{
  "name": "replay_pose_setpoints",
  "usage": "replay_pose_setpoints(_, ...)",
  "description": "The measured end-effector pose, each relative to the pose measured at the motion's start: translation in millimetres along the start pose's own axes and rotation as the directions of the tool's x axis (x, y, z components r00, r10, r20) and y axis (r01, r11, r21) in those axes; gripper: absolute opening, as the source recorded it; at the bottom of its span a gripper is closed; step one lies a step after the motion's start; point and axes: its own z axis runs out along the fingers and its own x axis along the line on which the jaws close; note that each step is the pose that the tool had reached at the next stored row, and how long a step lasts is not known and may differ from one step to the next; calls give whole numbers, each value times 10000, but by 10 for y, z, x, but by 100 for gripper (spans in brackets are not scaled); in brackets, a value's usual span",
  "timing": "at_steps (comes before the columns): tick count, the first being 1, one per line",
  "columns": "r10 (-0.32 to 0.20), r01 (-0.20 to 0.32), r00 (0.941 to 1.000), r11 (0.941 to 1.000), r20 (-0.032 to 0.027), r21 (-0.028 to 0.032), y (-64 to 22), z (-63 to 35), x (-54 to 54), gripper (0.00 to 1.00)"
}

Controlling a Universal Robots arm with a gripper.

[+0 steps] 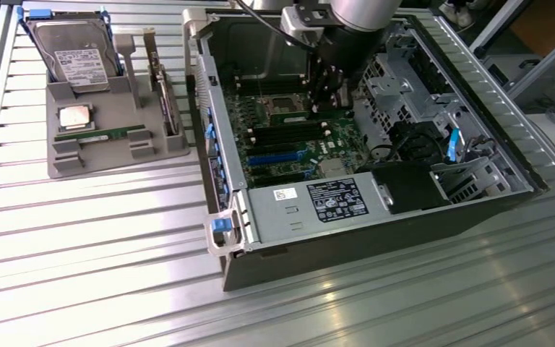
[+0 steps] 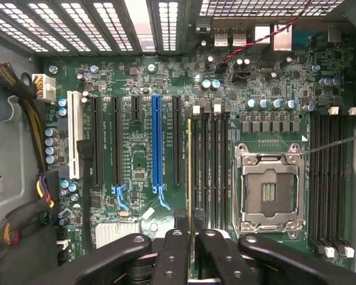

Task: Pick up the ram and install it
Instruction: 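Insert the ram into the slot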

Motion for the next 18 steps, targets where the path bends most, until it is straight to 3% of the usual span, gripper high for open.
replay_pose_setpoints(7, 4, -4, 10000, 10000, -1, 0, 6, 139, 1, 13)
replay_pose_setpoints(18, 5, -5, 10000, 10000, -1, 0, 19, 276, -61, 13)
